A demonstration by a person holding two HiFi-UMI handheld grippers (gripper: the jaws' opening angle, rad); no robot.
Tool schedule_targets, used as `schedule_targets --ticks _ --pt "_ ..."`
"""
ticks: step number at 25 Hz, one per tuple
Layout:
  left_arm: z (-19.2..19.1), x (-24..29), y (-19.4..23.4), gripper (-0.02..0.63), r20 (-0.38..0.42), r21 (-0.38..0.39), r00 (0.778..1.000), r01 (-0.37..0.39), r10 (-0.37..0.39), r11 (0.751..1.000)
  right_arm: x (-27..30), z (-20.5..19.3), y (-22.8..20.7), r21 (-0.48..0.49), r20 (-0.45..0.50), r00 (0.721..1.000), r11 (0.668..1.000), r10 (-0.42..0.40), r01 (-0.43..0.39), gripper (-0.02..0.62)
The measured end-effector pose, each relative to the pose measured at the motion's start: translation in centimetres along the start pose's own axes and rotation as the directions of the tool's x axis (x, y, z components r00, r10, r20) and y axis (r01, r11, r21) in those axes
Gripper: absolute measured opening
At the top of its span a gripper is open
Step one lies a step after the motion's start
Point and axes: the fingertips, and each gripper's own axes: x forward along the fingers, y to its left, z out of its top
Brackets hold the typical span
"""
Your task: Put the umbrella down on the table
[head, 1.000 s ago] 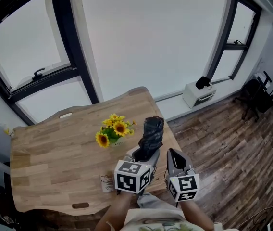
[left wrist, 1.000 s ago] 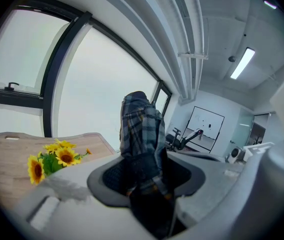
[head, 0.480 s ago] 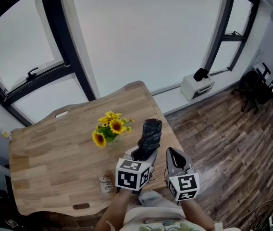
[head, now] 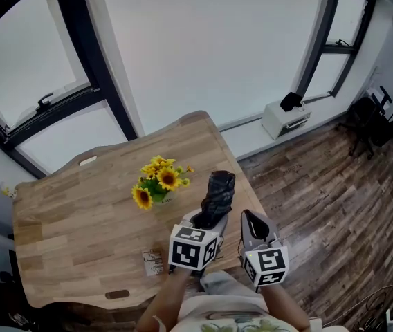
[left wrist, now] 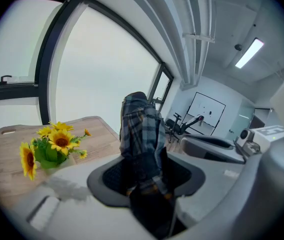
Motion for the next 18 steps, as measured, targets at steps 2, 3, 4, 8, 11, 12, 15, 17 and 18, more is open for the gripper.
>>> schedule_targets --ticks 2,3,4,8,11,12,15,17,18 --pt "-0.2 0.2 0.1 0.192 -0.009 -0.002 1.0 0.001 -0.001 1.0 0.2 -0.1 0.0 0.0 -0.005 1.0 1.0 0.003 -0.003 0.001" --pt "-0.3 0.3 0.1 0.192 -0.012 -0.004 1.0 0.002 -0.002 1.0 0.3 -0.2 -0.1 0.001 -0.007 1.0 1.0 0.005 -0.005 0.0" --pt "-0.3 0.4 0.2 0.192 -0.016 -0.005 1.0 0.002 -0.002 1.0 0.3 -0.2 -0.1 0.002 -0.01 1.0 1.0 0.005 -0.005 0.0" --pt "-0.7 0.9 0.4 0.193 -0.032 -0.009 0.999 0.003 -0.003 1.0 0.7 -0.5 -0.2 0.006 -0.019 1.0 1.0 0.012 -0.012 0.0" --pt "-1.1 1.3 0.5 0.193 -0.042 -0.013 0.999 0.001 -0.001 1.0 0.9 -0.8 -0.4 0.008 -0.026 1.0 1.0 0.015 -0.015 0.0" --pt "-1.1 1.5 0.6 0.193 -0.044 -0.014 0.999 -0.001 0.0 1.0 1.0 -0.9 -0.4 0.009 -0.028 0.999 1.0 0.016 -0.016 0.0" --pt "-1.2 1.7 0.7 0.193 -0.049 -0.014 0.999 -0.003 0.002 1.0 1.2 -1.0 -0.5 0.012 -0.032 0.999 1.0 0.019 -0.019 0.0" --pt "-1.3 1.9 0.8 0.193 -0.054 -0.014 0.999 -0.003 0.002 1.0 1.3 -1.1 -0.6 0.014 -0.035 0.999 1.0 0.021 -0.021 0.001" --pt "-1.4 2.0 0.8 0.193 -0.058 -0.015 0.998 -0.004 0.003 1.0 1.4 -1.2 -0.6 0.015 -0.036 0.999 1.0 0.022 -0.021 0.0"
